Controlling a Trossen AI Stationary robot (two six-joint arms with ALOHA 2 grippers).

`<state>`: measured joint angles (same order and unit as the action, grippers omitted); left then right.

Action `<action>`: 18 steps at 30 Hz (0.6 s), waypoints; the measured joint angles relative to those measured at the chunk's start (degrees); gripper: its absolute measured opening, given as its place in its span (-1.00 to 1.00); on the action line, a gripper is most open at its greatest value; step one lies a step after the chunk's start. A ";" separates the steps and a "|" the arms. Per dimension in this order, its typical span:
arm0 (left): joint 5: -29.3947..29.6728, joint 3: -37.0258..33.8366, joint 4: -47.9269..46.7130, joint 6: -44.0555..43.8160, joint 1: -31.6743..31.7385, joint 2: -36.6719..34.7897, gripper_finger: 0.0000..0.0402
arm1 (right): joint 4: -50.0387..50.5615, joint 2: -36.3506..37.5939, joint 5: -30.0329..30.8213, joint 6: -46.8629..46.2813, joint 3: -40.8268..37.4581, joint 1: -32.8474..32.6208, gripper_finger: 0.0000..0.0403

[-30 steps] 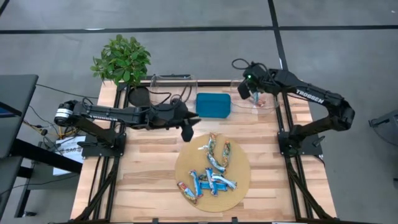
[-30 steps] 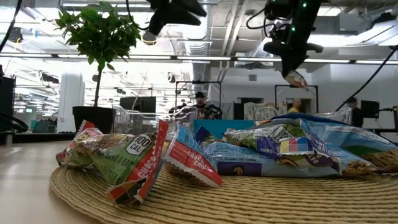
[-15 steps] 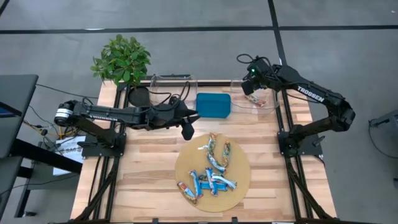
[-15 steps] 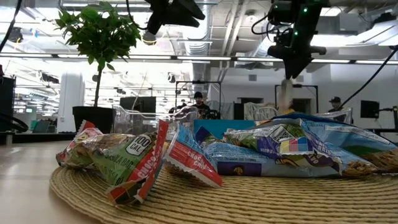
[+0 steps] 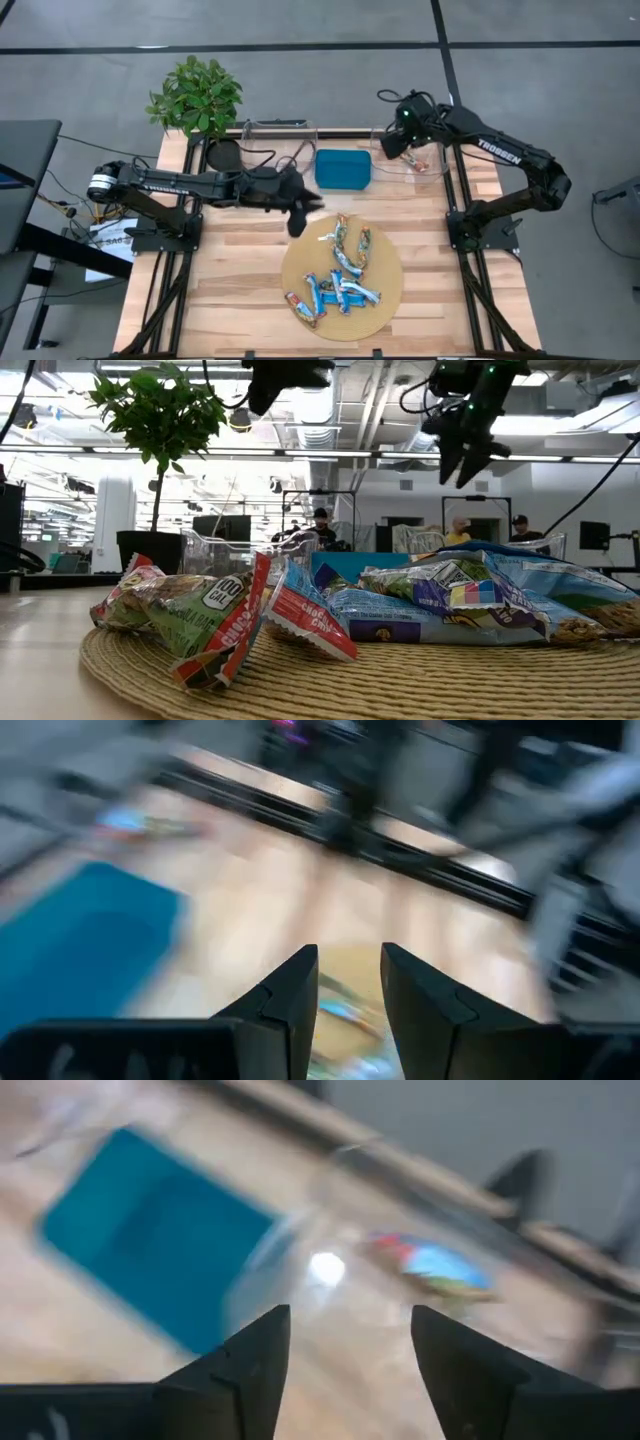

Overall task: Pick and place Granola Bars by type
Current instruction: Put the red granola bar into the right transparent bin

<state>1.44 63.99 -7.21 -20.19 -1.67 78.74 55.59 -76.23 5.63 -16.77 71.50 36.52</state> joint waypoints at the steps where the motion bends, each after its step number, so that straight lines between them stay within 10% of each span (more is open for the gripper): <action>1: -4.23 0.00 -0.22 -0.01 -0.02 0.00 -0.49 | -0.42 0.00 -2.49 0.65 0.00 -0.75 0.02; 7: -20.00 0.07 -8.05 0.32 -3.03 -0.02 -0.49 | -3.85 0.00 -11.33 3.66 0.00 -8.08 0.01; 18: -20.25 0.09 -23.63 5.34 -13.48 7.18 -0.49 | -8.84 0.24 -17.73 8.27 0.00 -28.20 0.01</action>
<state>-18.82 64.07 -30.84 -14.85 -15.15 85.92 46.75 -75.99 -12.10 -8.49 71.50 8.32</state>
